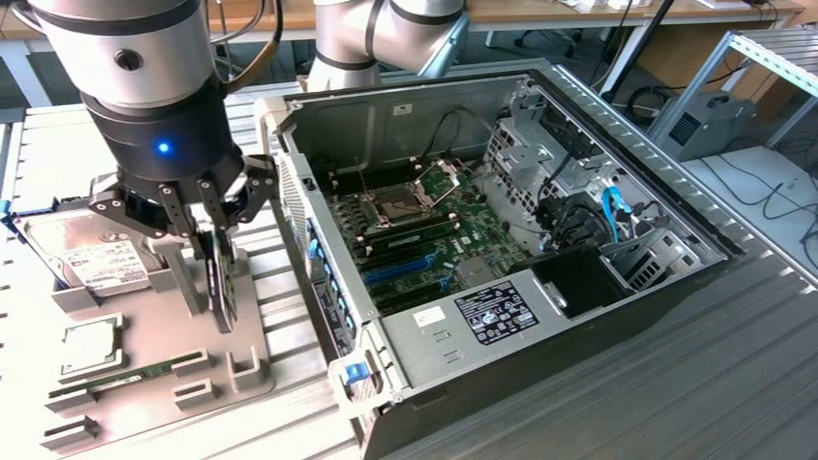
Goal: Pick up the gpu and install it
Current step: 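Pick up the gpu and move the gpu toward the slot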
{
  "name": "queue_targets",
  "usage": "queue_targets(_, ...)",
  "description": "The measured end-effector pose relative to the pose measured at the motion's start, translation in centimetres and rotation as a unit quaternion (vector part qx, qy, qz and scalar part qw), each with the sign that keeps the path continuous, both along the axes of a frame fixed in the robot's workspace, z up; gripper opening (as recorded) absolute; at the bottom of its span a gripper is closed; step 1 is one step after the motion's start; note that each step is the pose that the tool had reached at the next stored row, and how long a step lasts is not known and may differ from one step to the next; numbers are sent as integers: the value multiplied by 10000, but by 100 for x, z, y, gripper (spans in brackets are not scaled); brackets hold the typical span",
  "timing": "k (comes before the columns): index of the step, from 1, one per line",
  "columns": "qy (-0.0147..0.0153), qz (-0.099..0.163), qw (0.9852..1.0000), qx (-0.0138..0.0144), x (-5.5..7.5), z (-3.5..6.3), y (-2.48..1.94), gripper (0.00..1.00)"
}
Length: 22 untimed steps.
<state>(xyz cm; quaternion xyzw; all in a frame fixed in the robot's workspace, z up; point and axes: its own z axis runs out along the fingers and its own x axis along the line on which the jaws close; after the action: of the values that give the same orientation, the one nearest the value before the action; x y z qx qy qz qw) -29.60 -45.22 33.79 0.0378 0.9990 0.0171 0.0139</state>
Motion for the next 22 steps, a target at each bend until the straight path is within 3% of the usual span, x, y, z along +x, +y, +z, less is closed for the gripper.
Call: queue_targets(22,0,0,10000,0,0,179,0,26)
